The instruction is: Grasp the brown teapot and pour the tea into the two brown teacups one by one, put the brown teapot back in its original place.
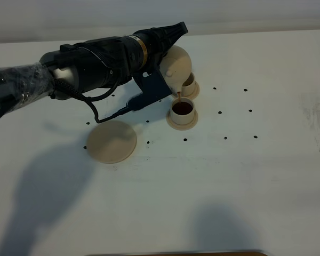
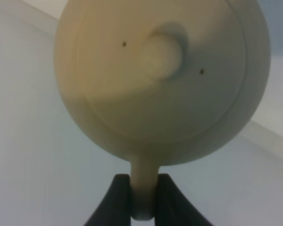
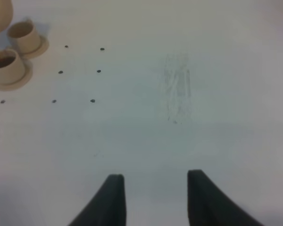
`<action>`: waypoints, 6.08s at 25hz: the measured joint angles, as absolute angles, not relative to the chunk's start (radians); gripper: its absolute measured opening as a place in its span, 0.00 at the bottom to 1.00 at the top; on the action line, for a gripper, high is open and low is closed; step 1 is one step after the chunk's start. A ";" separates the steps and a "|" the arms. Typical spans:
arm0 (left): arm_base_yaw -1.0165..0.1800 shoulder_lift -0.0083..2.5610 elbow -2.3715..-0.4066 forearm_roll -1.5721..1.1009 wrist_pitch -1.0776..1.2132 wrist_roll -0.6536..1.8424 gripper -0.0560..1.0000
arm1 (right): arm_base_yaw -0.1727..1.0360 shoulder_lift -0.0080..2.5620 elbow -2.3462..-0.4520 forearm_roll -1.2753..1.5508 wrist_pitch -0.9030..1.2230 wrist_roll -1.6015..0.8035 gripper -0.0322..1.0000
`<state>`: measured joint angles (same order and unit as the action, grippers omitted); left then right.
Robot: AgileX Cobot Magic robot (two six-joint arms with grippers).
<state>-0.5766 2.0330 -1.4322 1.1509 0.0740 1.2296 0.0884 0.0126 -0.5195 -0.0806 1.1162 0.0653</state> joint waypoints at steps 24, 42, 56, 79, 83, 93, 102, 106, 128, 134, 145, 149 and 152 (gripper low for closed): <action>-0.577 2.033 -1.432 1.151 0.077 1.216 0.21 | 0.088 0.013 -0.519 -0.081 1.116 0.065 0.33; -0.577 2.033 -1.416 1.059 0.140 1.203 0.21 | 0.088 0.013 -0.519 -0.081 1.116 0.065 0.33; -0.577 2.033 -1.411 0.983 0.209 1.130 0.21 | 0.088 0.013 -0.519 -0.081 1.116 0.065 0.33; -0.577 1.987 -1.411 0.726 0.352 0.930 0.21 | 0.088 0.013 -0.519 -0.081 1.116 0.065 0.33; -0.577 1.952 -1.411 0.635 0.417 0.903 0.21 | 0.088 0.013 -0.519 -0.081 1.116 0.065 0.33; -0.585 1.920 -1.411 0.320 0.626 0.847 0.21 | 0.088 0.013 -0.519 -0.081 1.116 0.065 0.33; -0.627 1.891 -1.411 0.183 0.755 0.814 0.21 | 0.088 0.013 -0.519 -0.081 1.116 0.065 0.33; -0.629 1.891 -1.411 0.164 0.790 0.793 0.21 | 0.088 0.013 -0.519 -0.081 1.116 0.065 0.33; -0.629 1.966 -1.324 0.039 0.717 0.597 0.21 | 0.088 0.013 -0.519 -0.081 1.116 0.065 0.33; -0.629 1.975 -1.324 0.035 0.724 0.588 0.21 | 0.088 0.013 -0.519 -0.081 1.116 0.065 0.33; -0.625 1.856 -1.326 0.124 0.653 0.578 0.21 | 0.088 0.013 -0.519 -0.081 1.116 0.065 0.33; -0.598 1.851 -1.363 0.189 0.641 0.568 0.21 | 0.088 0.013 -0.519 -0.081 1.116 0.065 0.33; -0.567 1.852 -1.372 0.233 0.608 0.564 0.21 | 0.088 0.013 -0.519 -0.081 1.116 0.065 0.33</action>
<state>-0.5673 1.8517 -1.3720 0.2331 0.6076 0.5637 0.0884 0.0126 -0.5195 -0.0806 1.1162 0.0653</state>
